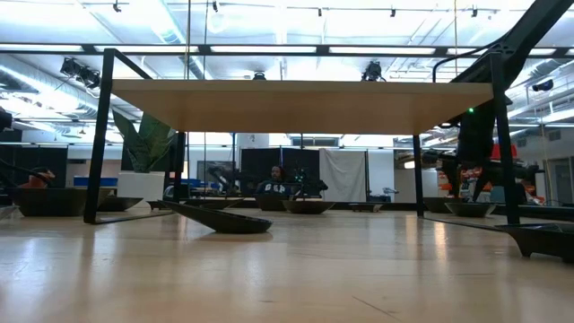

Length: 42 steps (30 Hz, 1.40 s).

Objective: Pick & Place Mini shaped plates
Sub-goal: Put the distorted square plate on the shelf

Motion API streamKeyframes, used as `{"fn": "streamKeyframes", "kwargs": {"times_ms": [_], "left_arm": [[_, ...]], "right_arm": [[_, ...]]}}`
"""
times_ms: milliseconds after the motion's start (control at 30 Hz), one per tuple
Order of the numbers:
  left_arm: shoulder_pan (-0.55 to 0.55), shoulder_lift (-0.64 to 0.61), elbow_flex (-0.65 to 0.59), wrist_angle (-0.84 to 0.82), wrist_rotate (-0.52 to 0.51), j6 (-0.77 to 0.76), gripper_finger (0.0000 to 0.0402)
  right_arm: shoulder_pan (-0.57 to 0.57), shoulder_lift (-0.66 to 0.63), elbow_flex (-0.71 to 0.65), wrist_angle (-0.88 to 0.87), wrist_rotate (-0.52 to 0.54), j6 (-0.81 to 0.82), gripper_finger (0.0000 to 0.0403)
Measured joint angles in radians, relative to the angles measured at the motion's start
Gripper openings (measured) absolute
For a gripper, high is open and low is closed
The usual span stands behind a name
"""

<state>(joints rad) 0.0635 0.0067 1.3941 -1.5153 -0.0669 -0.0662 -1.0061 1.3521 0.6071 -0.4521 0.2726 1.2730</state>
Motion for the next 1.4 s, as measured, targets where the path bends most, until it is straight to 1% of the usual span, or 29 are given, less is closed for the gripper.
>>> {"fn": "streamKeyframes", "kwargs": {"times_ms": [133, 400, 600, 1133, 1400], "left_arm": [[0.0, 0.0, 0.0, 0.0, 0.0, 0.0, 0.0018], [0.0, 0.0, 0.0, 0.0, 0.0, 0.0, 0.0018], [0.0, 0.0, 0.0, 0.0, 0.0, 0.0, 0.0018], [0.0, 0.0, 0.0, 0.0, 0.0, 0.0, 0.0018], [0.0, 0.0, 0.0, 0.0, 0.0, 0.0, 0.0018]], "right_arm": [[0.0, 0.0, 0.0, 0.0, 0.0, 0.006, 0.0134], [0.0, 0.0, 0.0, -0.017, 0.008, 0.043, 0.008], [0.0, 0.0, 0.0, -0.027, 0.014, 0.074, 0.0054], [0.036, 0.014, -0.027, 0.003, 0.033, 0.107, 0.0006], [0.036, 0.008, -0.027, 0.008, 0.026, 0.107, 0.0003]]}}
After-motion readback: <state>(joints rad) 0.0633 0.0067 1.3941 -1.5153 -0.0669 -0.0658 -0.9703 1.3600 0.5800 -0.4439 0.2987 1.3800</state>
